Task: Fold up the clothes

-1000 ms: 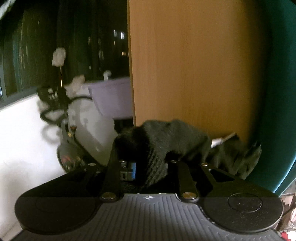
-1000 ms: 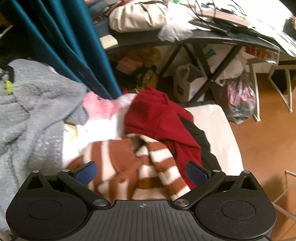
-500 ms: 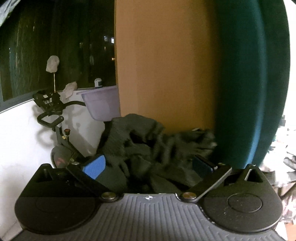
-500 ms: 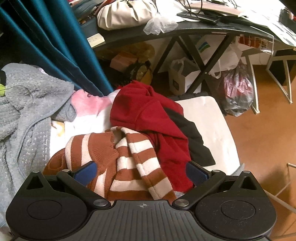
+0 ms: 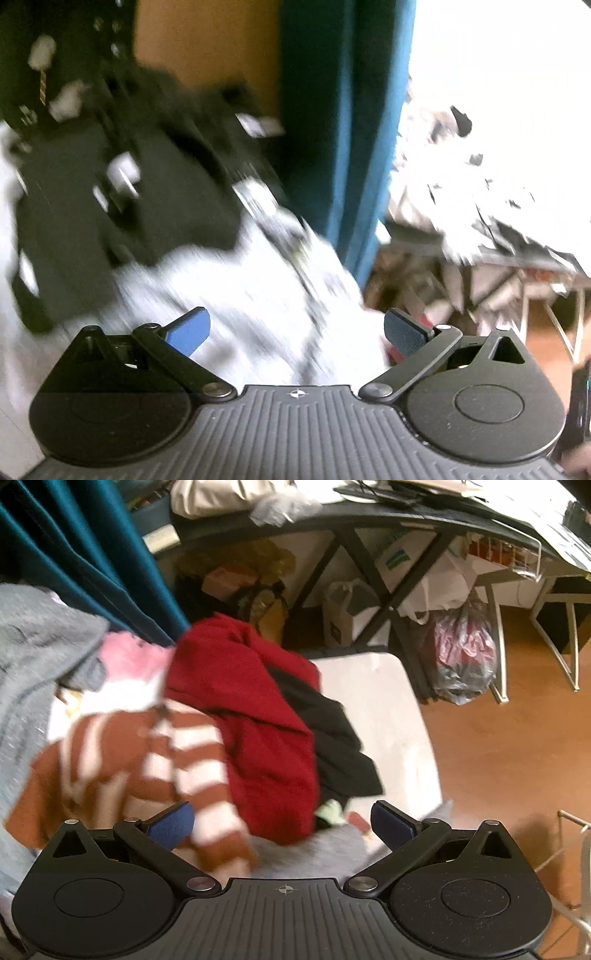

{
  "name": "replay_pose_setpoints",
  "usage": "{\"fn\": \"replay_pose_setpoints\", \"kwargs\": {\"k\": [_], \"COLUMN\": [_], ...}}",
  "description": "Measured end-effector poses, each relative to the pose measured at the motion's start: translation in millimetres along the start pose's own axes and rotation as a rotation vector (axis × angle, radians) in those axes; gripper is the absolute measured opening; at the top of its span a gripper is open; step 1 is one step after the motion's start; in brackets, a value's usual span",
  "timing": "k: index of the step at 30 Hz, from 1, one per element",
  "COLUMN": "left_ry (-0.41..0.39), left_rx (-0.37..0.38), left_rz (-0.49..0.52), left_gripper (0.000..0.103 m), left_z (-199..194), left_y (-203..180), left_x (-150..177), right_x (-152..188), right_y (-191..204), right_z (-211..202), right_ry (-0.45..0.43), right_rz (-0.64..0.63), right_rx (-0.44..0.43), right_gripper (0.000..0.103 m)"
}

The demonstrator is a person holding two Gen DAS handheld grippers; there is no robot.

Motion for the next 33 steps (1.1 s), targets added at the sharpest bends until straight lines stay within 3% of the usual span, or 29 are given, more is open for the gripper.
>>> {"fn": "replay_pose_setpoints", "kwargs": {"k": [7,14,18,24,33], "left_ry": [0.212,0.270,0.351,0.441,0.464], "left_rx": [0.029,0.041,0.001,0.045,0.096], "left_rz": [0.015,0.111,0.148,0.015,0.017], "left_gripper": [0.102,0.102,0.102,0.103,0.102], "left_z": [33,43,62,74,76], "left_y": [-47,-89,-105,-97,-92], "left_x": [80,121,147,164,164], "right_x": [9,13,13,11,16], "right_y": [-35,-59,-69,-75,-70], "right_z": [1,-5,-8,-11,-4], "right_ry": [0.021,0.027,0.028,0.022,0.045], "right_rz": [-0.003,-0.006,-0.002,-0.006,-0.029], "right_rx": [0.000,-0.010,-0.009,-0.028,-0.026], "right_gripper": [0.102,0.102,0.102,0.102,0.102]}}
Point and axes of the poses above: each gripper's, at about its wrist camera, not at the fingertips, and z roughly the way its jaws point, y to its left, x to its underside, the point moved 4 cm from there along z, roughly the way its jaws point, and after that the axes turned 12 degrees about -x, right-handed, at the moved point
